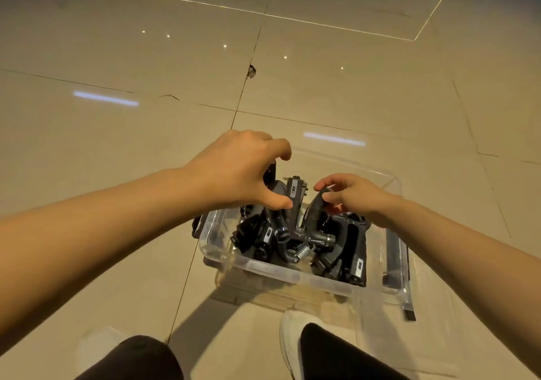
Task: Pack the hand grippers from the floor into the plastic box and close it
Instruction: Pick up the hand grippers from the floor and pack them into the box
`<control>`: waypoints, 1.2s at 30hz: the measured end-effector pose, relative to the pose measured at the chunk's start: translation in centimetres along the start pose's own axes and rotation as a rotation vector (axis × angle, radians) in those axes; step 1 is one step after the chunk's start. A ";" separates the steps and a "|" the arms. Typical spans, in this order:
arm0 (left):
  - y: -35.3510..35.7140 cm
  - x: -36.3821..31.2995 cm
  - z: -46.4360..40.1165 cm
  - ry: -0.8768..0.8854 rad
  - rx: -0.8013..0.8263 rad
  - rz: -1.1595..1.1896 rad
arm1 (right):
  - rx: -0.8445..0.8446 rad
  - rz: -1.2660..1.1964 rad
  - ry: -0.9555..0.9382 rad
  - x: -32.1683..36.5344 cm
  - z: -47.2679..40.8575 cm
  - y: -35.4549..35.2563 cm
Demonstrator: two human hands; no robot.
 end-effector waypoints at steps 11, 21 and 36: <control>3.4 2.4 0.6 -0.058 -0.138 0.137 | -0.241 0.161 -0.192 -3.3 -3.6 -0.8; 3.3 4.0 1.2 -0.205 -0.274 0.208 | -0.386 0.481 -0.568 2.6 1.4 2.1; 4.8 4.9 4.8 -0.225 -0.450 0.388 | -0.291 0.396 -0.891 9.3 3.8 3.7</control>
Point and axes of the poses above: each hand's wrist, its own z-axis away from the middle knuckle, its own y-axis out of the palm, x = y × z, the point moved 8 cm from there along -z, towards the middle knuckle, and after that the axes turned 3 degrees about y, right-handed, at the moved point
